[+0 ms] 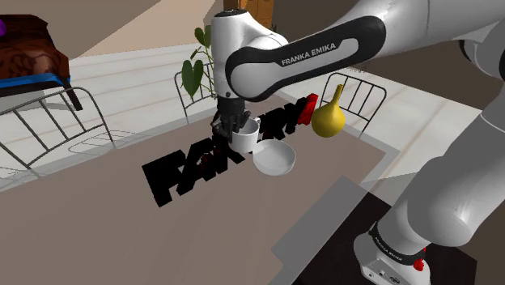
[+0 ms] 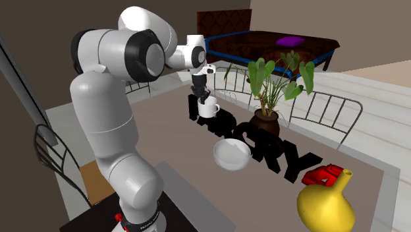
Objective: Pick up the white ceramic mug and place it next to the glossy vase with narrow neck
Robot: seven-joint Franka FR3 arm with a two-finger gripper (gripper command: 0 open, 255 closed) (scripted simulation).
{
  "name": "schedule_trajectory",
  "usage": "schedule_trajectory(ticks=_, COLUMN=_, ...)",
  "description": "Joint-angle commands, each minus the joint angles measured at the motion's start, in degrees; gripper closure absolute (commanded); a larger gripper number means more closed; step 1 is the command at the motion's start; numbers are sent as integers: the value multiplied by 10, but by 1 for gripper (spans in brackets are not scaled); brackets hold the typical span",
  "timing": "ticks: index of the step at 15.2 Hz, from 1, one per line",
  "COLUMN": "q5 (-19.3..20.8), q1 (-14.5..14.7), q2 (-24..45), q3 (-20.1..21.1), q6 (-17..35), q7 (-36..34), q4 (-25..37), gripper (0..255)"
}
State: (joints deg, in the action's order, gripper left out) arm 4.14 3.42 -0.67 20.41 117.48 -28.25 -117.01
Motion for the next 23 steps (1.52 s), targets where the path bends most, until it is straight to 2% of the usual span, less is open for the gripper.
schedule_trajectory(ticks=1, q5=-3, q1=-1, q2=-6, q3=-1, q6=-15, q7=4, q4=9, gripper=255)
schedule_trajectory(ticks=23, q5=-12, q1=-1, q2=-23, q3=-2, q6=-182, q7=18, q4=161, gripper=255)
